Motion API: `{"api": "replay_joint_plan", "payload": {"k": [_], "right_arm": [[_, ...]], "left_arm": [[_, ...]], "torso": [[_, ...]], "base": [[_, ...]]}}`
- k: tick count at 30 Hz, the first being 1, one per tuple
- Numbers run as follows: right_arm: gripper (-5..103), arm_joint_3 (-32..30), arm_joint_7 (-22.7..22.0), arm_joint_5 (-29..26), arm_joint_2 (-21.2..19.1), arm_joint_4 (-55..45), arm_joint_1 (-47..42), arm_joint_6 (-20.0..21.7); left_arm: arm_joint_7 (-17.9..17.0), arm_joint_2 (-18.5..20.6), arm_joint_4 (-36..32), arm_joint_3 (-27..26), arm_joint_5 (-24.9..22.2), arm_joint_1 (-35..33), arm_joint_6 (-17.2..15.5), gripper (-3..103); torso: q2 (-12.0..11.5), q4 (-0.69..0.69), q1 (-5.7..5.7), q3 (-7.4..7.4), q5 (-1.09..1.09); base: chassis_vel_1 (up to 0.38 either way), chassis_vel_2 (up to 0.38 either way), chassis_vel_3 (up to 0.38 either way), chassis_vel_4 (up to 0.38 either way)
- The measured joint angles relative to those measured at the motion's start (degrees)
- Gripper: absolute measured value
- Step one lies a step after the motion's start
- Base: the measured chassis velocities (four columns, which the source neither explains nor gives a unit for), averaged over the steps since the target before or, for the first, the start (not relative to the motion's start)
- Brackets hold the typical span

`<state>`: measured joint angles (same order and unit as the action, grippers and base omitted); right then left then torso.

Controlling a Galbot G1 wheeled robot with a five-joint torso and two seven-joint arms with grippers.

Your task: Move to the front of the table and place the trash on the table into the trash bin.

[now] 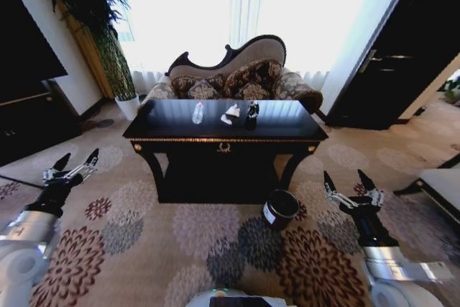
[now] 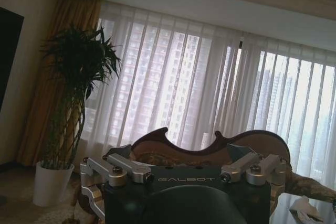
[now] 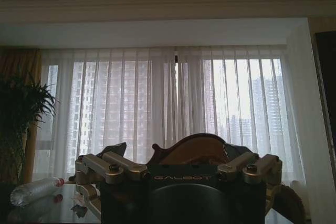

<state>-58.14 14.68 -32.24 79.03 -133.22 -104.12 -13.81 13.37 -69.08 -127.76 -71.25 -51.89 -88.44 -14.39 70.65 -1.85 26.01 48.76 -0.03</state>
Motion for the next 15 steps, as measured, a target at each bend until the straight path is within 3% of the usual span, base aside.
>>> {"api": "replay_joint_plan", "payload": {"k": [15], "right_arm": [[100,0.93,0.07,0.4,-0.05,0.23,0.48,-0.22]], "left_arm": [[-0.15,-0.02,-0.19,0.41,-0.61,0.34,0.22,100]], "torso": [[-0.01,-0.01,0.02,0.0,0.02]], "base": [[-0.36,0.36,0.364,-0.371]]}}
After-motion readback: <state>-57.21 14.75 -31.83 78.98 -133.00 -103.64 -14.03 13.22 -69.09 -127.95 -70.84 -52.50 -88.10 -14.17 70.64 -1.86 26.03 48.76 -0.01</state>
